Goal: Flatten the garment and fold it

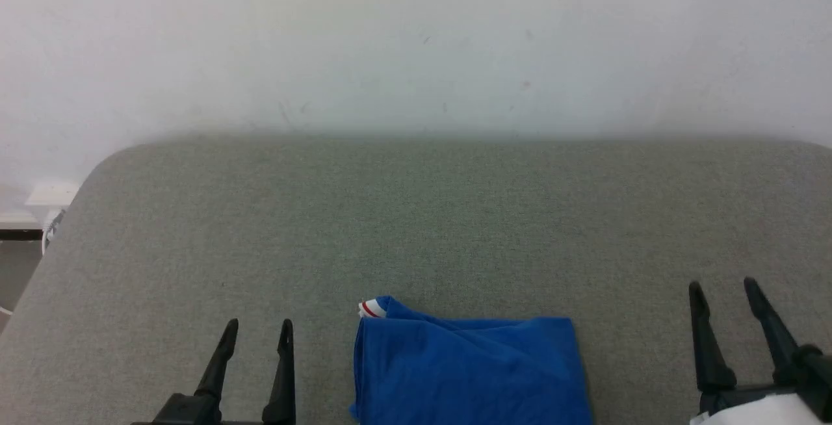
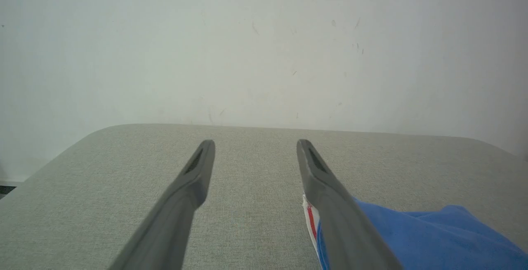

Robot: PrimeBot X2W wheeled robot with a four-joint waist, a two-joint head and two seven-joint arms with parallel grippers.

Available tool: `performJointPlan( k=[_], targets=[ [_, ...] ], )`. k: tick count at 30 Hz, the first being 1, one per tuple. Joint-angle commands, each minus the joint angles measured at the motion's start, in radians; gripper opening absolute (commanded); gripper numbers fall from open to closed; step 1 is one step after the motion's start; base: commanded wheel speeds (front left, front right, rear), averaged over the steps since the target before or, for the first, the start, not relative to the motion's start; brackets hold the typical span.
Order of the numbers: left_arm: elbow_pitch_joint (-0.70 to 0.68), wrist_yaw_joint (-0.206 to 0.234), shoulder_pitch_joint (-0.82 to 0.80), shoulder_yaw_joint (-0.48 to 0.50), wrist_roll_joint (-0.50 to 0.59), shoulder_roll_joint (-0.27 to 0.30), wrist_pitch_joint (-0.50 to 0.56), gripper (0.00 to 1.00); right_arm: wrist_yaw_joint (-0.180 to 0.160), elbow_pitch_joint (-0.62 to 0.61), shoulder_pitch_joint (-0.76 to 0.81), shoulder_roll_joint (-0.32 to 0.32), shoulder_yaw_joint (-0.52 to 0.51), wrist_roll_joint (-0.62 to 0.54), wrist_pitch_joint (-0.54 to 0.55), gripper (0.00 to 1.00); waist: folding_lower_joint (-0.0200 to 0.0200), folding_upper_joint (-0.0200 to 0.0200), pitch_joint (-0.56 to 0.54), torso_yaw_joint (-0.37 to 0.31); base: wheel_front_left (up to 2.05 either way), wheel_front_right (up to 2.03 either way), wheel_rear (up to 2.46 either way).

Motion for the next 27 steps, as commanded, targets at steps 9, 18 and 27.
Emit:
performJointPlan(
  k=[9, 18, 27],
  targets=[
    [0.020, -0.017, -0.016, -0.013, 0.016, -0.002, -0.005, 1.00, -0.001, 0.002, 0.070, 0.026, 0.030, -0.040, -0.010, 1.00, 0.0000, 0.0000, 0.006, -0.012, 0.00, 0.00, 0.00],
    [0.017, -0.020, -0.032, -0.026, 0.018, -0.002, -0.005, 1.00, -0.001, -0.014, 0.068, -0.056, 0.133, 0.123, 0.177, 1.00, 0.0000, 0.0000, 0.036, 0.009, 0.00, 0.00, 0.00],
    [0.026, -0.015, -0.060, -0.057, 0.007, -0.002, -0.005, 1.00, -0.001, -0.005, 0.010, -0.167, 0.216, 0.463, 0.565, 1.00, 0.0000, 0.0000, 0.101, 0.052, 0.00, 0.00, 0.00]
  ],
)
